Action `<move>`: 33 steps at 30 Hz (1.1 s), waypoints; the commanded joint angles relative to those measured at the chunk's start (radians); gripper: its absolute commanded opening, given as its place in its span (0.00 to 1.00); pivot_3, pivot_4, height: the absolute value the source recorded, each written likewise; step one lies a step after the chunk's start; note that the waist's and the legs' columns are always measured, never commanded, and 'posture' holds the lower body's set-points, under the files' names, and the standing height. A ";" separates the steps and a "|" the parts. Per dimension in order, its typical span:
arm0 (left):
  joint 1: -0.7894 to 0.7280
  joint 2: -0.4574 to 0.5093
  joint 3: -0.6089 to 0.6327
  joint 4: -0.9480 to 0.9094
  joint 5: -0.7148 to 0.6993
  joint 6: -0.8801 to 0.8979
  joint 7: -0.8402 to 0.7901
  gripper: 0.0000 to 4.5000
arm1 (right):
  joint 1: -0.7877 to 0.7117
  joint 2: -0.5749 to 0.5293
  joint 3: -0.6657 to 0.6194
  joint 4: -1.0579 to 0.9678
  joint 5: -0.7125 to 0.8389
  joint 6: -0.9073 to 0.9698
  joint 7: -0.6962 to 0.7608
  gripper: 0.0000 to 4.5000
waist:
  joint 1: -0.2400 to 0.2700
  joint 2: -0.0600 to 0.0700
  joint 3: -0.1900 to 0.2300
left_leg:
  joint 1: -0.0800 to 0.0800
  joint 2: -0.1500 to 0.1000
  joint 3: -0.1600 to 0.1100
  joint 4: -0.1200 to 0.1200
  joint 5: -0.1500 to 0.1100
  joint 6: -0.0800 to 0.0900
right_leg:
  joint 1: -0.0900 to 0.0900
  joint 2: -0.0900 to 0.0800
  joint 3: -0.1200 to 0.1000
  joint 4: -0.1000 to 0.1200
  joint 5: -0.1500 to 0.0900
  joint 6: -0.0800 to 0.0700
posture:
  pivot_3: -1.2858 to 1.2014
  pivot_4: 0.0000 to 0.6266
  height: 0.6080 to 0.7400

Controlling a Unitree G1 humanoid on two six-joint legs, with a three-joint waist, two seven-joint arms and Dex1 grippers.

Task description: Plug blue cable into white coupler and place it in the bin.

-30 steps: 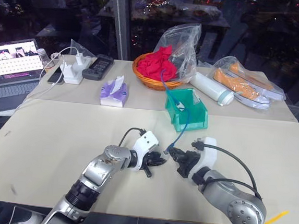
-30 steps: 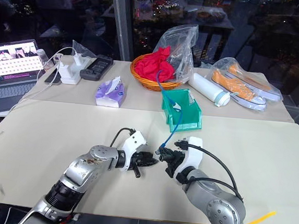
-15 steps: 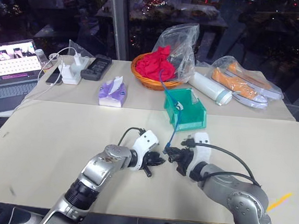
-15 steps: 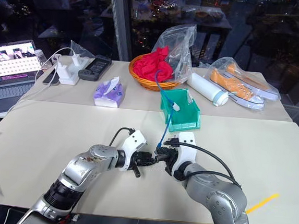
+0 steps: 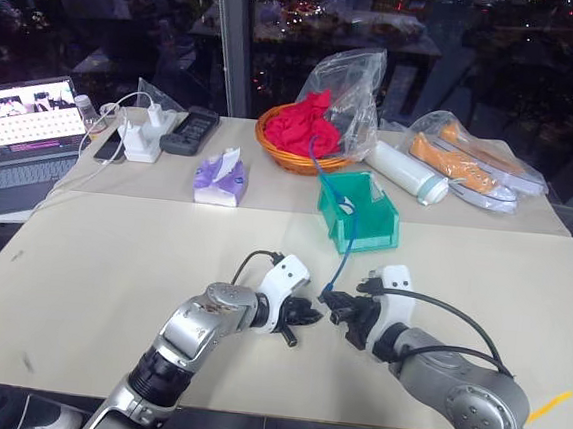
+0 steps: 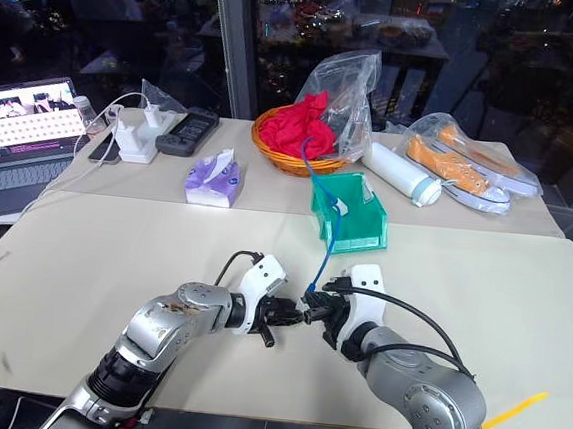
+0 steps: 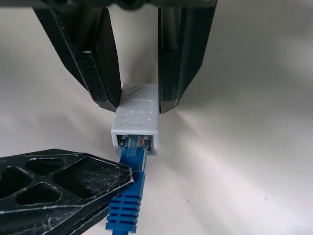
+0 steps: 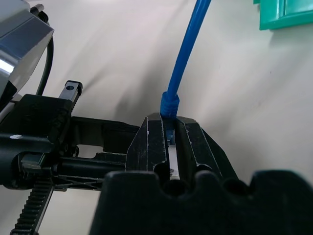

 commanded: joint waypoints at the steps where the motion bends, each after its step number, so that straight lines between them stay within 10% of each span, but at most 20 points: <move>1: -0.024 -0.006 0.033 -0.065 -0.025 -0.032 0.008 0.13 | 0.076 -0.032 0.090 0.131 -0.032 0.108 0.052 0.00 | -0.001 0.000 -0.003 | 0.001 0.000 0.000 0.000 0.000 0.000 | 0.000 0.000 0.000 0.000 0.000 0.000 | 0.52 0.24 1.00; 19: -0.019 0.004 0.010 -0.070 -0.030 -0.046 0.025 0.13 | 0.002 0.027 0.039 0.266 -0.115 0.076 0.201 0.00 | -0.011 -0.008 -0.012 | 0.023 0.000 -0.001 -0.006 -0.004 0.006 | 0.028 0.000 0.000 0.000 -0.014 0.002 | 0.52 0.24 1.00; 28: 0.030 0.131 0.069 -0.068 -0.083 -0.111 -0.090 0.92 | -0.122 0.088 -0.273 0.130 0.049 0.025 0.126 0.00 | -0.011 -0.006 -0.009 | 0.016 0.000 -0.001 -0.005 -0.003 0.005 | 0.014 0.001 0.000 0.002 -0.011 -0.001 | 0.52 0.24 1.00; 33: 0.092 0.229 0.142 -0.041 -0.099 -0.198 -0.147 0.92 | -0.253 0.047 -0.410 0.133 0.159 0.035 0.056 0.00 | -0.009 -0.001 -0.005 | 0.006 0.000 -0.001 -0.005 -0.003 0.004 | 0.002 0.000 0.000 0.003 -0.010 -0.001 | 0.52 0.24 1.00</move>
